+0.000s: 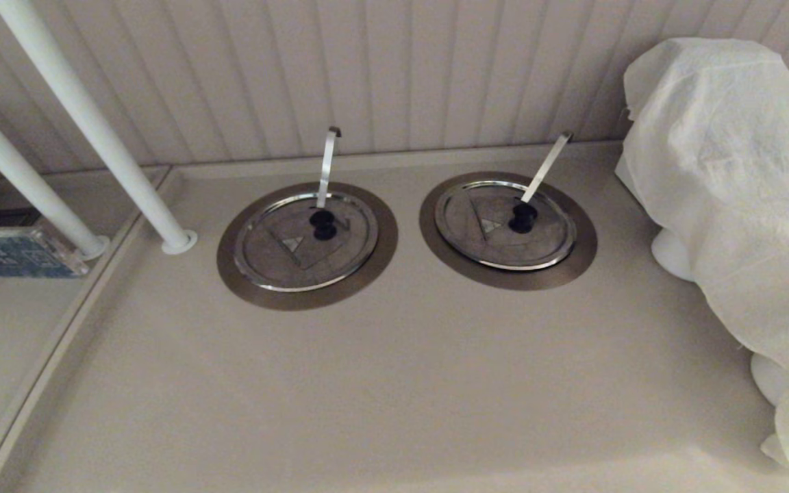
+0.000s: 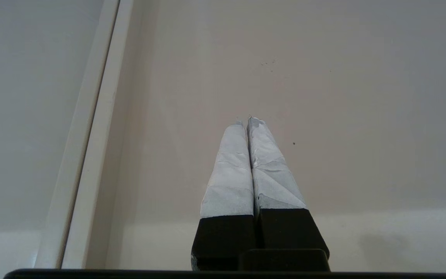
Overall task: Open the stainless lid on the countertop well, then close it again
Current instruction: Open the lid
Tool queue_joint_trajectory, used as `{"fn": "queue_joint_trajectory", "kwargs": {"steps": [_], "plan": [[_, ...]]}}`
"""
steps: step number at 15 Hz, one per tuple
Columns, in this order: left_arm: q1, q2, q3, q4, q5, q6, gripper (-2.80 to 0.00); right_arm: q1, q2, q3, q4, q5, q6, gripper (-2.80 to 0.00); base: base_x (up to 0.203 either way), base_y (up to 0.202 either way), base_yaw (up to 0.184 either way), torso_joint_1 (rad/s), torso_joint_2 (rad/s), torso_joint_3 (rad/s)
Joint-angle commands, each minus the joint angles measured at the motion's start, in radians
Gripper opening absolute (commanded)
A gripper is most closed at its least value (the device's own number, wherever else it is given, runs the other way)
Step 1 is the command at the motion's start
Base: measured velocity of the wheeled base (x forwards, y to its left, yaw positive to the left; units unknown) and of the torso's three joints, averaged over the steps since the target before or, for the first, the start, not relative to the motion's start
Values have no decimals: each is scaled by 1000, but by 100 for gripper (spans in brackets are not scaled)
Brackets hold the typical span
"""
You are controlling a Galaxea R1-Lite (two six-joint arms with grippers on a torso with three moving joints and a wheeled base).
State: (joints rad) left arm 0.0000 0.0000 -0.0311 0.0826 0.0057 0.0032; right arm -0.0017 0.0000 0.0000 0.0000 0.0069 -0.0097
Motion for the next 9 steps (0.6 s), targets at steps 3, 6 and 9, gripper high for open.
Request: {"fn": "queue_joint_trajectory", "kwargs": {"steps": [3, 6, 9], "plan": [[0, 0, 0, 0, 0, 0, -280, -1, 2, -1, -4, -10, 4, -280, 0, 0, 0, 0, 0, 0], [0, 0, 0, 0, 0, 0, -280, -1, 39, -138, 5, -4, -1, -280, 0, 0, 0, 0, 0, 0], [0, 0, 0, 0, 0, 0, -280, 0, 247, -300, 20, 14, 8, -280, 0, 0, 0, 0, 0, 0]]}}
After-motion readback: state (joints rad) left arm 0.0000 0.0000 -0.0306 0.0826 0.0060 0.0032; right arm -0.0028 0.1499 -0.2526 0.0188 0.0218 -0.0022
